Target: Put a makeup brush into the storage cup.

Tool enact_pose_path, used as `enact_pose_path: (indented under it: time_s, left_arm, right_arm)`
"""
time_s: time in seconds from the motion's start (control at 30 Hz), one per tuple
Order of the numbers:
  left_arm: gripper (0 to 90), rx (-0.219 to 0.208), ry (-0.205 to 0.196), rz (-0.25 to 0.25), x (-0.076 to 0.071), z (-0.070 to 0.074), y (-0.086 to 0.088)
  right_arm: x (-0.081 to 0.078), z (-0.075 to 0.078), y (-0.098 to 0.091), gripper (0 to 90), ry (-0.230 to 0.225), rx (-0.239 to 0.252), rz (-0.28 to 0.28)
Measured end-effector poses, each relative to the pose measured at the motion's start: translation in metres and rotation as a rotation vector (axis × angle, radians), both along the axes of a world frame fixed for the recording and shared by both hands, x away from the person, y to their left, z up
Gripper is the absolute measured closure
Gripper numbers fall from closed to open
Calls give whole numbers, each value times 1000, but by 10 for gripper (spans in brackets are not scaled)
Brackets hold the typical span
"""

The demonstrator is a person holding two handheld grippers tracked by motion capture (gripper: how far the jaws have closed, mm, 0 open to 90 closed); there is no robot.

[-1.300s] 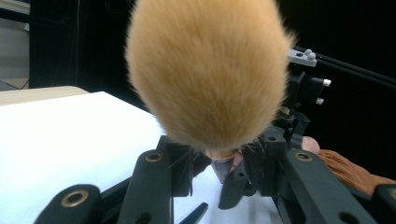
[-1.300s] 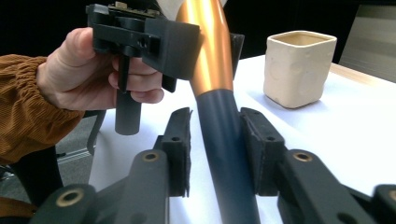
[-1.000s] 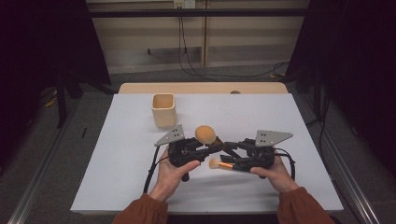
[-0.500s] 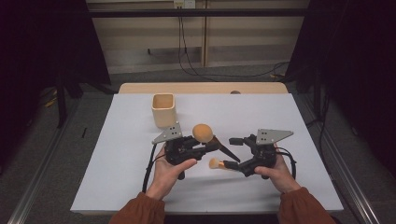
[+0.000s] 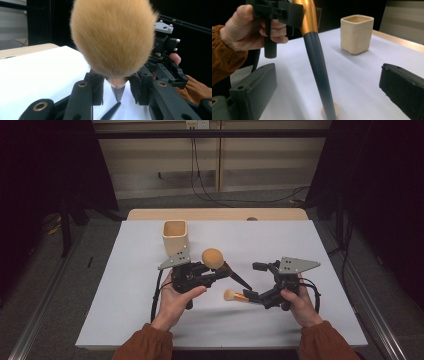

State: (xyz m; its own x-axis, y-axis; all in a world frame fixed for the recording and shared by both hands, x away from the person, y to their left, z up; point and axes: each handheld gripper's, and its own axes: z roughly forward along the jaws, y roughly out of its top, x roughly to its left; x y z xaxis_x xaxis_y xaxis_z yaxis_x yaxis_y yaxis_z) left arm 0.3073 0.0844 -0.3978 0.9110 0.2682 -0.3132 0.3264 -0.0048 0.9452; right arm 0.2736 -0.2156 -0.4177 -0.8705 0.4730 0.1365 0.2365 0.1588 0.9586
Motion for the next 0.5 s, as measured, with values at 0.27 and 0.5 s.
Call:
enact_pose_path:
  time_s: [0.27,0.5]
  left_arm:
    - [662,16,-3,6,3,5,9]
    - [662,31,2,13,5,7,15]
  right_arm:
    - [-3,-2,0,22,-24,15,-46]
    - [-8,-8,-10,25,-11,8,-94]
